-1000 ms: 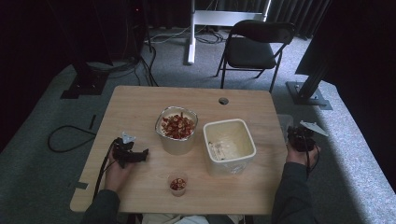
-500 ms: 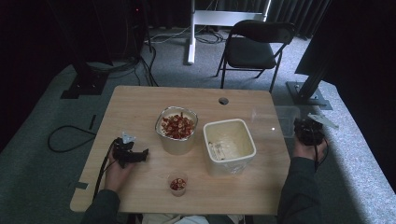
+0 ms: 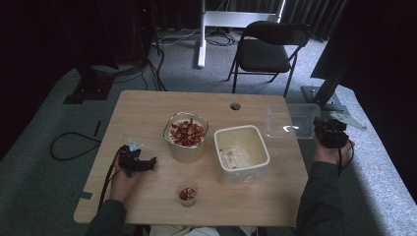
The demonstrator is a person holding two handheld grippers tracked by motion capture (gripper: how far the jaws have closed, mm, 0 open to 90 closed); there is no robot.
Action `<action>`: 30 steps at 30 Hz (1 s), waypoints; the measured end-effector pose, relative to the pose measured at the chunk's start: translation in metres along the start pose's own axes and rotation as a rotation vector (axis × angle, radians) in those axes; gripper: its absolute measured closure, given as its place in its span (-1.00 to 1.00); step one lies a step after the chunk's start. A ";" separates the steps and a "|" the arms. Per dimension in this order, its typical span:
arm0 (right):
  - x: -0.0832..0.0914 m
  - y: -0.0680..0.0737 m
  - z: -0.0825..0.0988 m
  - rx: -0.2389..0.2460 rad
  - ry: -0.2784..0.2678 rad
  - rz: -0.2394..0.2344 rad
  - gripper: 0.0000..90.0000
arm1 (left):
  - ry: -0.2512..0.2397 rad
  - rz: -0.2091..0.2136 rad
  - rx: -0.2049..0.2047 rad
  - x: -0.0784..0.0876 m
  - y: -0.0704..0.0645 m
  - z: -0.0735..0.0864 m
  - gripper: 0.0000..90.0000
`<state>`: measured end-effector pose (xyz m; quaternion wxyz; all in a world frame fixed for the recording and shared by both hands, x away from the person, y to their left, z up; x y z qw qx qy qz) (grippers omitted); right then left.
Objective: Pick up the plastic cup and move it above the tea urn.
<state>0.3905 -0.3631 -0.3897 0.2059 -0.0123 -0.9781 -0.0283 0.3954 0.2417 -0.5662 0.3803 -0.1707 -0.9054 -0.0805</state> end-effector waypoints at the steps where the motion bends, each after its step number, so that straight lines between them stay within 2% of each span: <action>1: 0.001 0.001 -0.002 0.002 -0.002 -0.003 0.92 | -0.001 0.000 0.000 0.000 0.000 0.000 -0.78; 10: 0.012 0.013 -0.022 0.035 -0.020 -0.048 0.92 | -0.001 0.001 0.000 0.000 0.000 0.000 -0.78; 14: 0.019 0.027 -0.026 0.048 -0.032 -0.098 0.92 | 0.001 0.001 0.000 0.000 0.000 0.000 -0.78; 19: 0.023 0.039 -0.027 0.054 -0.027 -0.149 0.92 | 0.001 0.001 0.000 0.000 0.000 0.000 -0.78; 21: 0.025 0.049 -0.027 0.079 -0.020 -0.172 0.92 | 0.001 0.001 0.000 0.000 0.000 0.000 -0.78; 30: 0.028 0.068 -0.021 0.121 0.009 -0.218 0.90 | 0.001 0.001 0.000 0.000 0.000 0.000 -0.78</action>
Point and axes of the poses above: each handheld gripper's, and its own axes: x roughly backward along the jaws, z roughly out of its underside, y roughly to its left, the point moved 3 cm from there along -x, roughly forward along the jaws
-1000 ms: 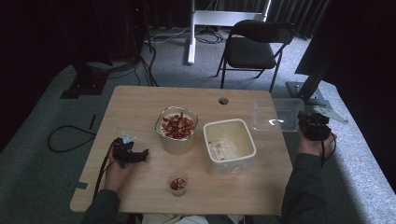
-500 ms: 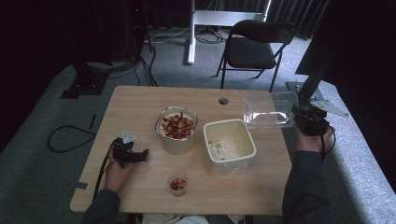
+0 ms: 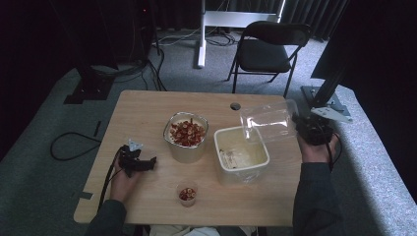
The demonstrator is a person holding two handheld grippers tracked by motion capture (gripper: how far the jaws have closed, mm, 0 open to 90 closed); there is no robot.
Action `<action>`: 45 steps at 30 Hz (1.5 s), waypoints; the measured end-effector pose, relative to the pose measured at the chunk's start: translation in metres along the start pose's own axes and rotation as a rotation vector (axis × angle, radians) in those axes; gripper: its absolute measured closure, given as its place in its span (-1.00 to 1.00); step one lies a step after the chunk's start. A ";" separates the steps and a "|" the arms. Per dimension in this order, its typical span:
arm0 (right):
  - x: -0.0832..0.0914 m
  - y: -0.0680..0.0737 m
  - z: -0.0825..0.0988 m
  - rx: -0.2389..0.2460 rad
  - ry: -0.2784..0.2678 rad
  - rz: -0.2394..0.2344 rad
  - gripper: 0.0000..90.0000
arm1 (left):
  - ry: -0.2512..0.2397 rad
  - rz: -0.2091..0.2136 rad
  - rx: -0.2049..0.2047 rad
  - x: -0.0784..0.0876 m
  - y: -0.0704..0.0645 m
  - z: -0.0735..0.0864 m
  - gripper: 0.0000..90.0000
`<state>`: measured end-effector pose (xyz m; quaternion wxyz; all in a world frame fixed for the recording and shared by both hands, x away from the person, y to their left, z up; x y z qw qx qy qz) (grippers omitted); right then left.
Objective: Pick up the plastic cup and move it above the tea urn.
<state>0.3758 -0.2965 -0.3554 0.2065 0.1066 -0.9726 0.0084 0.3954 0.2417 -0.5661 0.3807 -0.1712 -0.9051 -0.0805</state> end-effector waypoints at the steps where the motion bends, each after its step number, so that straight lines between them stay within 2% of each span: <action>1: 0.000 0.004 0.001 0.009 0.006 -0.009 0.89 | 0.000 0.000 0.000 0.000 0.000 0.000 -0.78; 16: 0.001 0.023 0.007 0.050 0.046 -0.054 0.84 | -0.001 -0.001 0.000 0.000 0.000 0.000 -0.78; 19: 0.002 0.027 0.006 0.051 0.031 -0.093 0.44 | -0.001 -0.001 -0.001 0.000 0.000 0.000 -0.78; 21: 0.004 0.029 0.004 0.050 0.012 -0.127 0.37 | -0.002 -0.001 0.000 0.000 0.000 0.000 -0.78; 23: 0.005 0.031 0.003 0.063 0.001 -0.126 0.35 | -0.002 -0.001 0.000 0.000 0.000 0.000 -0.78; 30: 0.006 0.031 0.004 0.065 -0.013 -0.135 0.31 | -0.002 0.000 0.000 0.000 0.000 0.000 -0.78; 40: -0.004 0.026 0.019 0.052 0.016 -0.129 0.24 | 0.000 0.000 -0.001 0.000 0.000 0.000 -0.78; 45: -0.009 0.024 0.030 0.050 0.035 -0.111 0.20 | 0.000 -0.002 0.000 0.000 0.000 0.000 -0.78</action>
Point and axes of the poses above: each handheld gripper's, and its own axes: x roughly backward along the jaws, z roughly out of its underside, y roughly to its left, the point moved 3 cm from there along -x, roughly forward along the jaws
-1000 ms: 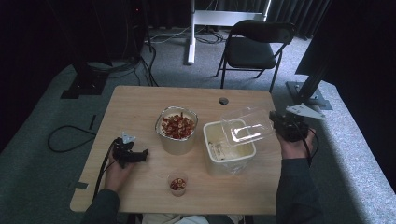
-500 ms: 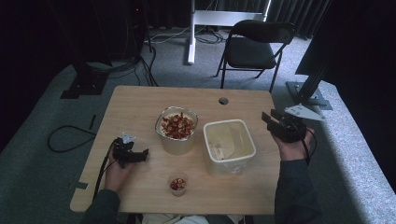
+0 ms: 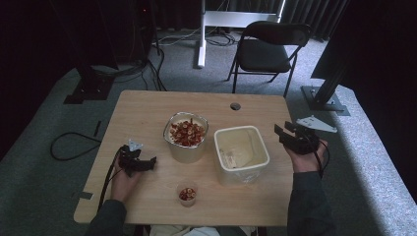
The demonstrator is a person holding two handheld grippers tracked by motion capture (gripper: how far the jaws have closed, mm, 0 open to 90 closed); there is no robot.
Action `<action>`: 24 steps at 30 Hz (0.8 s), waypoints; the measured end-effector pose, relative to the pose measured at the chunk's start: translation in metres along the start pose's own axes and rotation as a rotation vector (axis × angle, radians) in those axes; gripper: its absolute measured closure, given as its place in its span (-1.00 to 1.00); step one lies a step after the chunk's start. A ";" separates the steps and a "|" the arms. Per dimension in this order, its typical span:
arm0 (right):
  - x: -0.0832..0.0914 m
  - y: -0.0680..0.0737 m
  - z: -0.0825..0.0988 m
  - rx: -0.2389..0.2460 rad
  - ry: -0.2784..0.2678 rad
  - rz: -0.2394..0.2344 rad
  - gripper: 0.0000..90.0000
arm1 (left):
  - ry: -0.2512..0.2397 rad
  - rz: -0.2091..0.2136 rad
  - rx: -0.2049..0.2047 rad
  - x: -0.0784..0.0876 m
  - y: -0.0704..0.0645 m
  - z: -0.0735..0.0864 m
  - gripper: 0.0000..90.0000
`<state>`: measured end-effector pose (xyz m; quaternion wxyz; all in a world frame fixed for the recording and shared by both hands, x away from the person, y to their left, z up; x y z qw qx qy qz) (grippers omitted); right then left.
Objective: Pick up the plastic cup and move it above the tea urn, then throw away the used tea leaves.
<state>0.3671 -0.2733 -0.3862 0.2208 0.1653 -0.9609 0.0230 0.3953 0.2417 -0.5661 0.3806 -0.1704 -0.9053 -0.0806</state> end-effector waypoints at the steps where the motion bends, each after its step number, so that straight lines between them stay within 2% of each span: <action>1: 0.000 -0.001 0.002 -0.002 0.003 0.005 0.19 | -0.001 0.000 0.000 0.000 0.000 0.000 -0.78; 5: -0.006 -0.006 0.014 -0.014 0.019 0.023 0.14 | -0.001 0.005 -0.004 0.001 0.000 0.001 -0.78; 12: -0.021 -0.018 0.050 -0.058 0.075 0.058 0.09 | -0.003 0.025 -0.026 0.005 -0.004 0.004 -0.76; 16: -0.027 -0.024 0.070 -0.089 0.101 0.074 0.08 | -0.004 0.020 -0.018 0.010 -0.007 0.005 -0.59; 17: -0.028 -0.026 0.076 -0.099 0.108 0.081 0.07 | -0.004 0.020 -0.018 0.010 -0.007 0.005 -0.45; 20: -0.030 -0.027 0.080 -0.105 0.112 0.082 0.07 | 0.007 0.022 -0.020 0.012 -0.009 0.006 -0.38; 24: -0.036 -0.031 0.094 -0.108 0.133 0.105 0.05 | 0.009 0.074 -0.029 0.018 -0.018 0.008 -0.34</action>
Point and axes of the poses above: each handheld gripper's, and its own axes: x roughly backward along the jaws, z roughly out of its underside, y roughly to its left, the point moved 3 cm from there along -x, roughly forward along the jaws
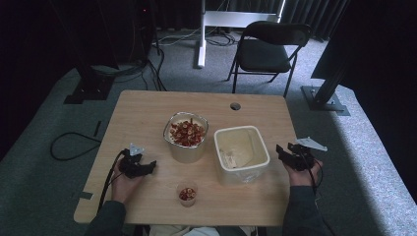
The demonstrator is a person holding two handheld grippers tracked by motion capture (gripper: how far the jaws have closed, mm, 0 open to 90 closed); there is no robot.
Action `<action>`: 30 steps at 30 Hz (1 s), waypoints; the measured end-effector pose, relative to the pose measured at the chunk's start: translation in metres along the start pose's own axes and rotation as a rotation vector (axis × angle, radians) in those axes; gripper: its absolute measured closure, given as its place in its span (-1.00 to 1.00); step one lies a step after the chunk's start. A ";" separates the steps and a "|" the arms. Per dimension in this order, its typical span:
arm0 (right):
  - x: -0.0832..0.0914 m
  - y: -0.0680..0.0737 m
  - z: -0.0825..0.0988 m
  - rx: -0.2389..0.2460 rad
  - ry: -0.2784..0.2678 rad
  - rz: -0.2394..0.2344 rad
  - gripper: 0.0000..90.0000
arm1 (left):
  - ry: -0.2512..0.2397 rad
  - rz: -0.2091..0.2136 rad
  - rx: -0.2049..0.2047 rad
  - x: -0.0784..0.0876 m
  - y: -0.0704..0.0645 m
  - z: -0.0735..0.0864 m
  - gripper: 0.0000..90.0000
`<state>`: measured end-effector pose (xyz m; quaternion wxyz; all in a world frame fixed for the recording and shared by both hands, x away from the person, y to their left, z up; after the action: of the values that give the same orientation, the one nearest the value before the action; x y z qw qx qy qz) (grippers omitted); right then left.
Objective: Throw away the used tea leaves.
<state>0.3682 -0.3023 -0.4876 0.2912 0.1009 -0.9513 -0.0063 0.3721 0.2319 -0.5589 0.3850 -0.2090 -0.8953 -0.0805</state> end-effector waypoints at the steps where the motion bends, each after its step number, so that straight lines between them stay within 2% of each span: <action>1: -0.002 -0.001 0.002 -0.003 0.006 0.002 0.05 | -0.006 0.013 -0.007 0.002 -0.003 0.000 -0.35; 2: -0.002 -0.001 0.002 -0.003 0.006 0.002 0.05 | -0.006 0.013 -0.007 0.002 -0.003 0.000 -0.36; 3: -0.004 -0.001 0.005 0.000 0.011 0.005 0.04 | -0.027 0.031 -0.029 0.007 -0.008 0.000 -0.36; 8: -0.013 -0.004 0.018 0.001 0.044 0.019 0.03 | -0.093 0.064 -0.053 0.021 -0.021 0.002 -0.40; 12: -0.017 -0.005 0.024 0.003 0.062 0.022 -0.02 | -0.108 0.095 -0.076 0.029 -0.032 0.007 -0.44; 16: -0.020 -0.004 0.027 0.007 0.076 0.024 -0.03 | -0.147 0.134 -0.139 0.042 -0.050 0.014 -0.48; 21: -0.025 -0.003 0.033 0.013 0.092 0.024 -0.05 | -0.176 0.191 -0.182 0.052 -0.068 0.020 -0.61; 25: -0.025 -0.003 0.034 0.016 0.094 0.031 -0.06 | -0.184 0.238 -0.217 0.058 -0.077 0.026 -0.67; 26: -0.025 -0.003 0.034 0.015 0.092 0.031 -0.06 | -0.172 0.252 -0.228 0.059 -0.080 0.028 -0.70; 27: -0.025 -0.004 0.034 0.014 0.090 0.031 -0.06 | -0.165 0.258 -0.231 0.059 -0.081 0.029 -0.76; 30: -0.024 -0.004 0.034 0.016 0.087 0.032 -0.06 | -0.168 0.284 -0.246 0.061 -0.086 0.032 -0.78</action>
<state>0.3696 -0.3035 -0.5294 0.3314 0.0881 -0.9393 0.0102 0.2760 0.1835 -0.5348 0.2883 -0.3844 -0.8692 -0.1164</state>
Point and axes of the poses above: each handheld gripper's, and its own axes: x roughly backward along the jaws, z roughly out of its underside, y roughly to its left, the point moved 3 cm from there along -x, roughly forward along the jaws
